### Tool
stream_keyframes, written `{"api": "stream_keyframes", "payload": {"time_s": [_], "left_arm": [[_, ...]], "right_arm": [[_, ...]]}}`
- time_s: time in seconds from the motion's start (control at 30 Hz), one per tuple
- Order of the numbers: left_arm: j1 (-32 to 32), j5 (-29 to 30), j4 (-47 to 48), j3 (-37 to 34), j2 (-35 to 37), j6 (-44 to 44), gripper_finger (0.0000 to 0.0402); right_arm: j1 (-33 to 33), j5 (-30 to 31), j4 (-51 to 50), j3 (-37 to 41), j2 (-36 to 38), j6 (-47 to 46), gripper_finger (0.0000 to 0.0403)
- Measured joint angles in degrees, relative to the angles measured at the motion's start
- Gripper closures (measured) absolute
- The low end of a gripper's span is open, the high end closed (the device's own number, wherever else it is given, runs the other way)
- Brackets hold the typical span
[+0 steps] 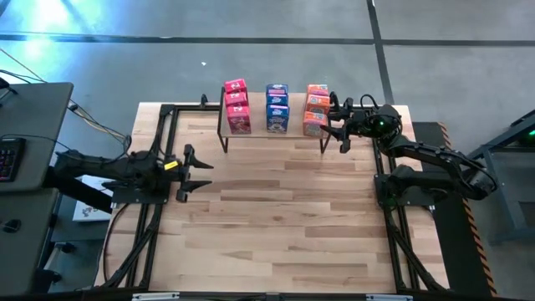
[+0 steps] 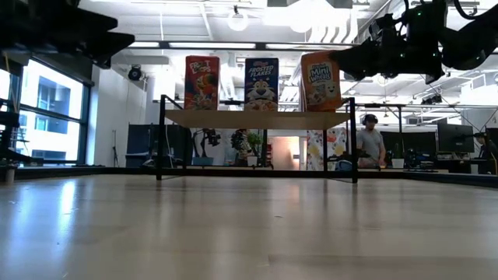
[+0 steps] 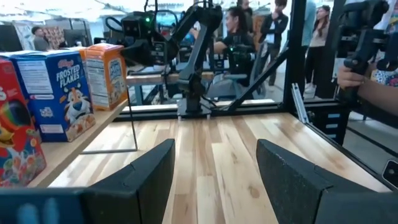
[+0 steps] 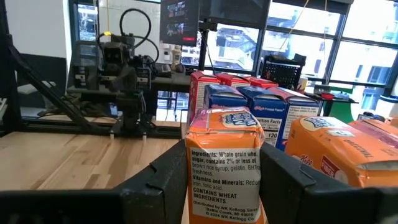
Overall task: Stack cereal on shelf
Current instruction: Put the orange cereal box on the shelf aligned with the other orange cereal boxes
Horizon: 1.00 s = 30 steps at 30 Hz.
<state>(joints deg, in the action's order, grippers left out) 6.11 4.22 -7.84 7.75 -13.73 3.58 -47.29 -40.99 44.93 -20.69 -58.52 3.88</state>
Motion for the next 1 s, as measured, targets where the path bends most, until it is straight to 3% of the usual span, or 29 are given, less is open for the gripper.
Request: {"api": "stream_keyframes", "payload": {"time_s": [0.4,1.0], "left_arm": [[-0.1,1.0,-0.1,-7.1,8.4,1.6,0.0186],[-0.1,3.0,1.2,-7.1,8.6,1.5,0.0186]], "right_arm": [[0.0,0.0,-0.6,0.0,0.0,1.1,0.0249],[0.0,0.2,-2.0,-0.1,0.0,5.2,0.0249]]}}
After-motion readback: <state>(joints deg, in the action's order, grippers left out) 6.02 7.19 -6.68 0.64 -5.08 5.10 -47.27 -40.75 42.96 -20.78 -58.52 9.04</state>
